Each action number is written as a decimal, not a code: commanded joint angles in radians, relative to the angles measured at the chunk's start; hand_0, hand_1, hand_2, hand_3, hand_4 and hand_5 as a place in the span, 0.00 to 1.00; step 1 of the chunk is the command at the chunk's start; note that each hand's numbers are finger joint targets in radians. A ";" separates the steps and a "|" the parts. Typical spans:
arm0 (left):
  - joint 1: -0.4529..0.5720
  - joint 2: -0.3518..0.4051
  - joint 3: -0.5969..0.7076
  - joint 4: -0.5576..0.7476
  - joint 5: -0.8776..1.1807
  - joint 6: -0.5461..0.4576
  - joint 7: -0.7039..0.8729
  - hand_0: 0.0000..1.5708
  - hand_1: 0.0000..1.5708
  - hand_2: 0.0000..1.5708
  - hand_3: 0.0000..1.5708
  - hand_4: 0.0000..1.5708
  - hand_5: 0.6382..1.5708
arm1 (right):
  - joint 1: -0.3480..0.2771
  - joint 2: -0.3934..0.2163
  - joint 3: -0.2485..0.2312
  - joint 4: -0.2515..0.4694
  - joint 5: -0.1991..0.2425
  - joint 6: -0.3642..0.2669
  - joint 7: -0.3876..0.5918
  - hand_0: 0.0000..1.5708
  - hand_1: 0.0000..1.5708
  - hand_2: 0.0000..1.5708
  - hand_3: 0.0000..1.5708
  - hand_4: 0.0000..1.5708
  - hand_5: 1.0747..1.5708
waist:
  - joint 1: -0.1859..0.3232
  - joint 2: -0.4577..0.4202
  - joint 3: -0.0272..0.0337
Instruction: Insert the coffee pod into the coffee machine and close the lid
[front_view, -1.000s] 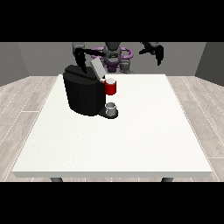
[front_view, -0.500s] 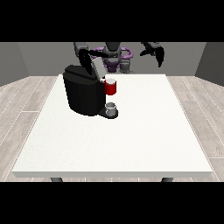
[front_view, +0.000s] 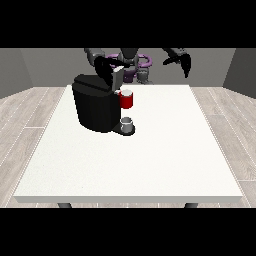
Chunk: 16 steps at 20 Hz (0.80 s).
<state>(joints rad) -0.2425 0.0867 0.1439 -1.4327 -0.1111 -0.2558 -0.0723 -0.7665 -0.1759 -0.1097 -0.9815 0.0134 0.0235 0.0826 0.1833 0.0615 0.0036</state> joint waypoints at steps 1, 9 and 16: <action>-0.007 -0.008 -0.004 0.009 0.019 -0.009 -0.023 0.00 0.00 0.00 0.00 0.23 1.00 | -0.091 -0.002 0.028 -0.005 0.031 -0.001 0.007 0.00 0.00 0.00 0.00 0.07 1.00 | 0.019 0.022 -0.0038; -0.026 -0.034 -0.062 -0.005 -0.041 0.025 -0.009 0.00 0.00 0.00 0.00 0.20 1.00 | -0.139 -0.002 0.083 -0.036 0.095 -0.020 0.026 0.00 0.00 0.00 0.00 0.00 1.00 | 0.076 0.047 -0.0034; -0.103 -0.003 -0.059 0.006 -0.011 -0.030 -0.026 0.00 0.00 0.00 0.00 0.23 1.00 | -0.226 -0.030 0.086 -0.116 0.127 -0.083 0.135 0.00 0.00 0.00 0.00 0.17 1.00 | 0.163 0.108 -0.0040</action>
<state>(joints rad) -0.3083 0.0747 0.0935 -1.4213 -0.1275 -0.2662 -0.0907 -0.8752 -0.2310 -0.0865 -1.0663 0.0997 -0.0784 0.3336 0.2563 0.1406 0.0225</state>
